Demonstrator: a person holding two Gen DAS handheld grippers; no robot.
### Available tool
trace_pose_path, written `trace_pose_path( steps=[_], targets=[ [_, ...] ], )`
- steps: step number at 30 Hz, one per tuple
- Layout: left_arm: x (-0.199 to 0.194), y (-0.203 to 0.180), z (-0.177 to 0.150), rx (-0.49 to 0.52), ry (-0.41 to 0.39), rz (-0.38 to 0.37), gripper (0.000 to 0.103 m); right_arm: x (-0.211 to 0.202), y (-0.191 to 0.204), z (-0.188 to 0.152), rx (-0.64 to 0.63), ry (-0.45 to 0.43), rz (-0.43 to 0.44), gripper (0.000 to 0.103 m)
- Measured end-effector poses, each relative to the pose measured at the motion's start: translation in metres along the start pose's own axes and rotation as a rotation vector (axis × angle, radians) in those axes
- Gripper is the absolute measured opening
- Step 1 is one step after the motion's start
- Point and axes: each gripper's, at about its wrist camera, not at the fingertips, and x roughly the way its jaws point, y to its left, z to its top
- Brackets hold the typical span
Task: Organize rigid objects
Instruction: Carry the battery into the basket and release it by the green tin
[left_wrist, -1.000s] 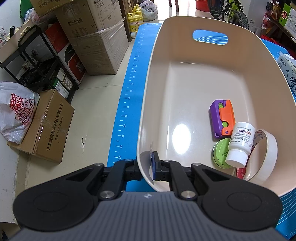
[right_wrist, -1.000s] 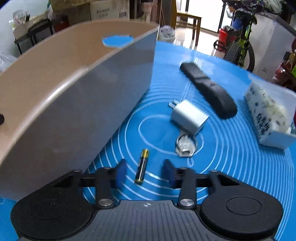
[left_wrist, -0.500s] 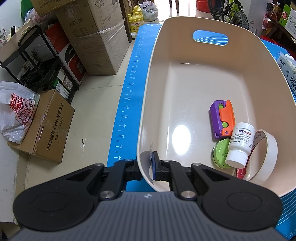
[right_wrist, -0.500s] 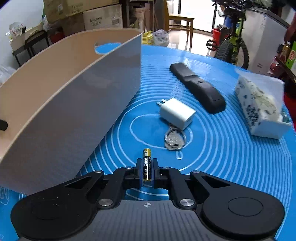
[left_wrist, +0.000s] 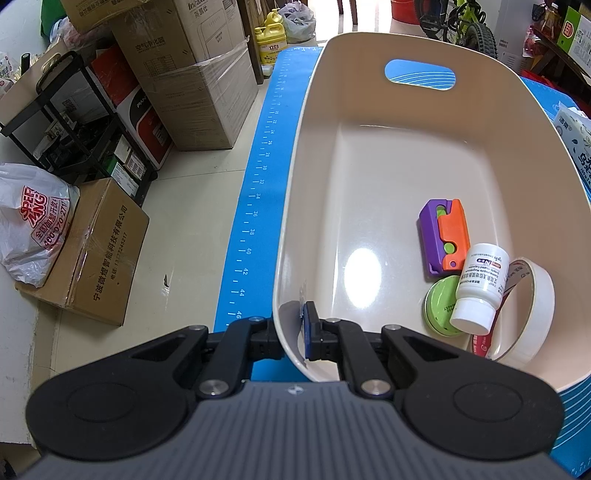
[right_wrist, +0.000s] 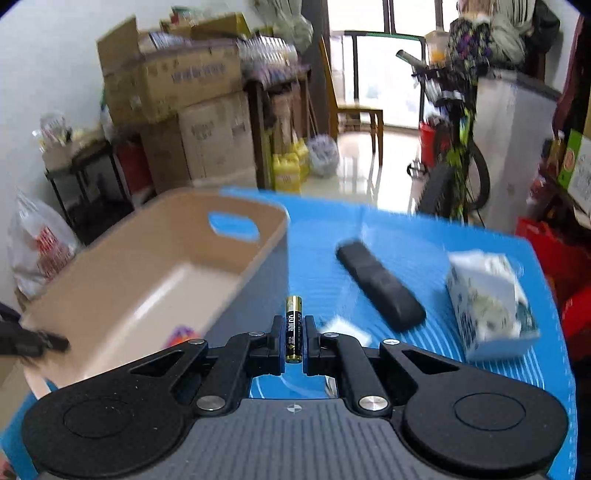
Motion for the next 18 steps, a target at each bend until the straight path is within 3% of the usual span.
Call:
trace_pose_path(
  steps=[7, 18],
  targets=[
    [-0.001, -0.001, -0.001, 0.004, 0.001, 0.002, 0.011, -0.017, 0.021, 0.025, -0.018, -0.099, 0.022, 0.018],
    [-0.001, -0.001, -0.002, 0.007, 0.000, 0.004, 0.011, -0.013, 0.063, 0.044, -0.048, -0.121, 0.072, 0.018]
  ],
)
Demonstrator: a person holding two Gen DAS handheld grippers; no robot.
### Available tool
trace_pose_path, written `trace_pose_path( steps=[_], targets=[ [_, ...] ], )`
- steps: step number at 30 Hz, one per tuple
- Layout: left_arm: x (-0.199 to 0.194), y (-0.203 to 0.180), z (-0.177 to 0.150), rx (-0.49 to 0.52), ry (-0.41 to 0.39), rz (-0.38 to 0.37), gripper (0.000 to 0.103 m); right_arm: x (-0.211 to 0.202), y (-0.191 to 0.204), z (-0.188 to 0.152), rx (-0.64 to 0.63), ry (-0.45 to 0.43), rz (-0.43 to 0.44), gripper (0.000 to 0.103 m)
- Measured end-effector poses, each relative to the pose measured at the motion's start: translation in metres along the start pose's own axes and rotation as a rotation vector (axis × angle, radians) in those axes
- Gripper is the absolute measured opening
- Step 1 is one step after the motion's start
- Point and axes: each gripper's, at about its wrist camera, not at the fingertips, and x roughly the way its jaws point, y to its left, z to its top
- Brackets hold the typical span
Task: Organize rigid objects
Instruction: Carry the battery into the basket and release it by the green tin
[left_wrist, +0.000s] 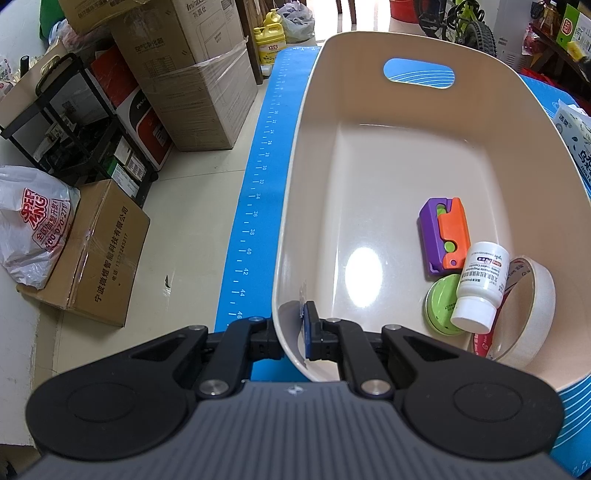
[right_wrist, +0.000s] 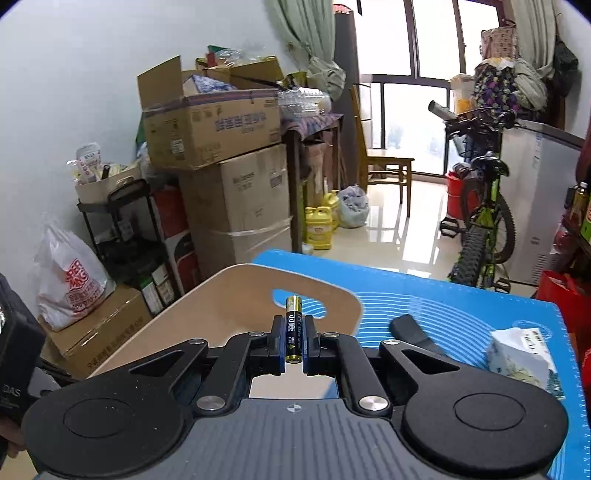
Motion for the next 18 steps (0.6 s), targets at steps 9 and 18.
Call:
trace_pose_path(
  steps=[9, 18],
  targets=[
    [0.000, 0.000, 0.000, 0.000, -0.001, 0.000, 0.011, 0.023, 0.038, -0.013, -0.066, 0.092, 0.060, 0.018],
    [0.000, 0.000, 0.001, 0.000, -0.003, -0.002, 0.011, 0.053, 0.060, -0.043, -0.120, 0.271, 0.065, 0.018]
  ],
)
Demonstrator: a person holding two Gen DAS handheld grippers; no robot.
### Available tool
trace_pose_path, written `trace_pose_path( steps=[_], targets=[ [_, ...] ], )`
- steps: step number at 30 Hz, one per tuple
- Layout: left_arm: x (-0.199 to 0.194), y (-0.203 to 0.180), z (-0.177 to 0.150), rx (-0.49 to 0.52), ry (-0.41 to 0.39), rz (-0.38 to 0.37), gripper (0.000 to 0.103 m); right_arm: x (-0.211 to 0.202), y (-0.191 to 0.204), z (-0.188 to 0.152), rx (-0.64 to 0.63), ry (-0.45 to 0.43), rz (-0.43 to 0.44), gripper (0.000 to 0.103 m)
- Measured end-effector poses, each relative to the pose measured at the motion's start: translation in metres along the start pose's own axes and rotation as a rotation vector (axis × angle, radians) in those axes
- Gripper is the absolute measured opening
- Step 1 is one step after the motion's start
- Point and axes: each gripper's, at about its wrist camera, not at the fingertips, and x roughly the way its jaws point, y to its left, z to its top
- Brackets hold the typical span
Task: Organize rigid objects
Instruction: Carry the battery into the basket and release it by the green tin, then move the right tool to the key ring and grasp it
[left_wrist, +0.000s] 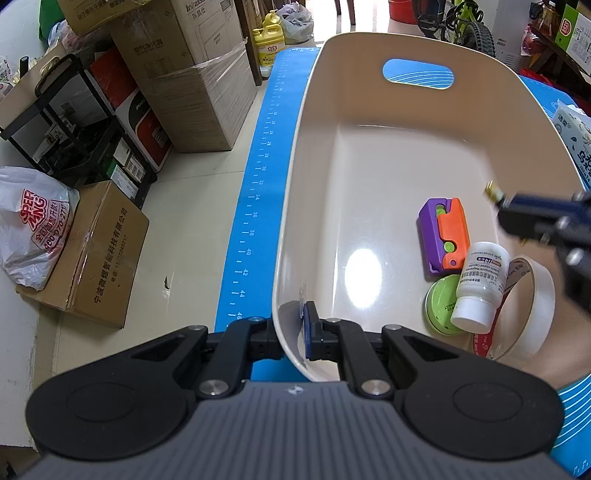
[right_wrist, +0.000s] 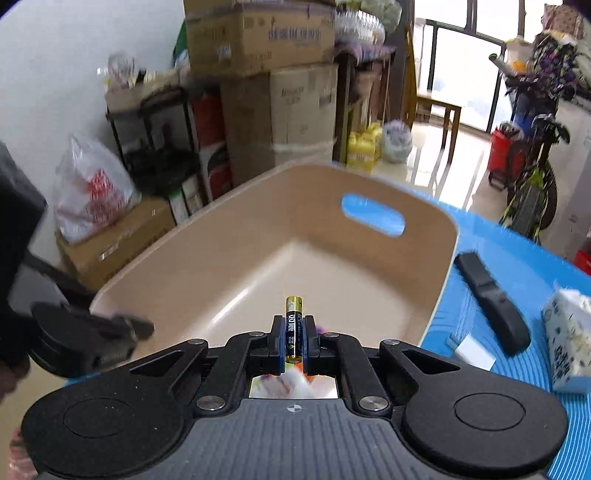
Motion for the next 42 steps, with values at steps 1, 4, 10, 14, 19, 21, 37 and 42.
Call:
trace_pose_path(
  steps=[1, 4, 10, 14, 19, 21, 37, 42],
  targets=[
    [0.000, 0.000, 0.001, 0.000, 0.000, 0.001, 0.011, 0.004, 0.002, -0.002, -0.007, 0.018, -0.001, 0.018],
    [0.000, 0.000, 0.000, -0.001, -0.001, 0.000, 0.011, 0.013, 0.009, -0.009, -0.040, 0.070, 0.000, 0.018],
    [0.000, 0.000, 0.000, 0.001, 0.000, 0.000, 0.011, 0.025, 0.022, -0.017, -0.105, 0.150, 0.002, 0.018],
    [0.001, 0.001, 0.000, -0.002, -0.001, 0.002, 0.011, 0.024, 0.023, -0.017, -0.108, 0.159, 0.008, 0.032],
    [0.002, 0.000, 0.001, -0.001, -0.001, 0.004, 0.011, 0.016, 0.020, -0.017, -0.110, 0.122, 0.016, 0.049],
    [0.002, 0.000, 0.000, 0.000, -0.002, 0.003, 0.011, 0.011, 0.018, -0.014, -0.094, 0.104, 0.022, 0.059],
    [0.000, 0.001, -0.002, -0.004, -0.004, 0.001, 0.011, -0.047, -0.060, -0.001, 0.063, -0.102, -0.072, 0.101],
    [0.000, 0.000, -0.002, -0.002, -0.003, 0.001, 0.011, -0.046, -0.101, -0.015, 0.108, -0.081, -0.155, 0.101]
  ],
)
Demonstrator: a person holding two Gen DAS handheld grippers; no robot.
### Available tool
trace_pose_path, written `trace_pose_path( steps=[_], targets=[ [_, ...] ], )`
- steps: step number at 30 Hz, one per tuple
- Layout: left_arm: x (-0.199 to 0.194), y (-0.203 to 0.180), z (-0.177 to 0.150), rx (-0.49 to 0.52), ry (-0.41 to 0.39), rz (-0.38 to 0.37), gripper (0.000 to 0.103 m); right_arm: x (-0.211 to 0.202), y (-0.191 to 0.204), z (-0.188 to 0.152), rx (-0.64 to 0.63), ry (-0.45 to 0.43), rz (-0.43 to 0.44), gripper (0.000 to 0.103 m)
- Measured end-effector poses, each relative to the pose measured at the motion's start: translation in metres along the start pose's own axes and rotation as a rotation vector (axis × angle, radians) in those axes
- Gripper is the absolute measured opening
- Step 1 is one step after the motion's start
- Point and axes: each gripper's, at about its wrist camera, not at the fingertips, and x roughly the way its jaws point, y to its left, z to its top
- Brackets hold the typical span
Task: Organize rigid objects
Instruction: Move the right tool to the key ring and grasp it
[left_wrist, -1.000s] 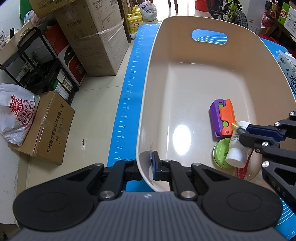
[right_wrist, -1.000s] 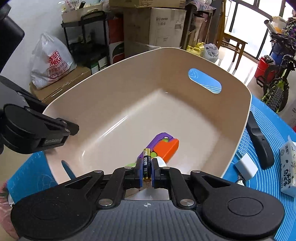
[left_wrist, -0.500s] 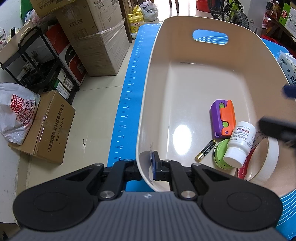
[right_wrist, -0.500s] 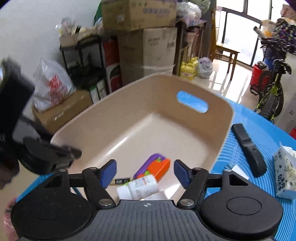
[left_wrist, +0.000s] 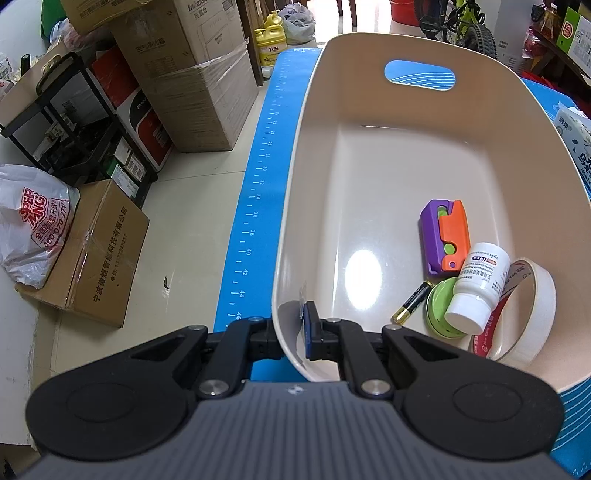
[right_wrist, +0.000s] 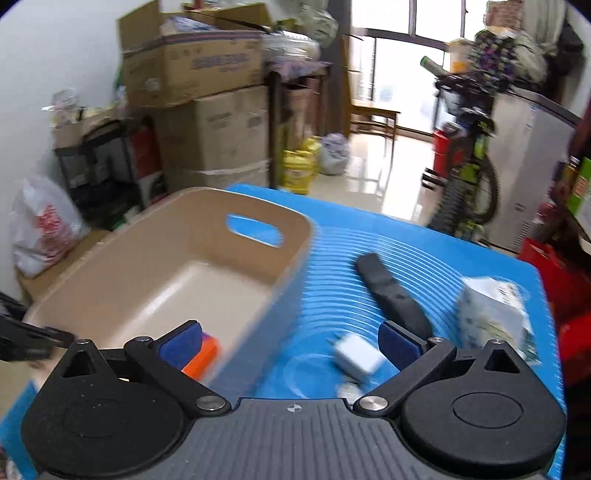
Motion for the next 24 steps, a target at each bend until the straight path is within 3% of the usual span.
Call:
trace_pose_path(
  steps=[5, 9, 14, 24],
  targets=[
    [0.000, 0.000, 0.001, -0.001, 0.000, 0.000, 0.011, 0.016, -0.032, -0.020, -0.016, 0.038, -0.100, 0.101],
    [0.000, 0.000, 0.000, -0.001, -0.001, 0.000, 0.011, 0.033, -0.051, -0.042, -0.021, 0.088, -0.123, 0.101],
    [0.000, 0.000, 0.000, 0.000, 0.000, 0.001, 0.011, 0.053, -0.068, -0.062, 0.038, 0.128, -0.082, 0.101],
    [0.000, 0.000, 0.001, 0.003, -0.001, 0.000, 0.011, 0.088, -0.064, -0.081, 0.031, 0.145, -0.044, 0.101]
  ],
)
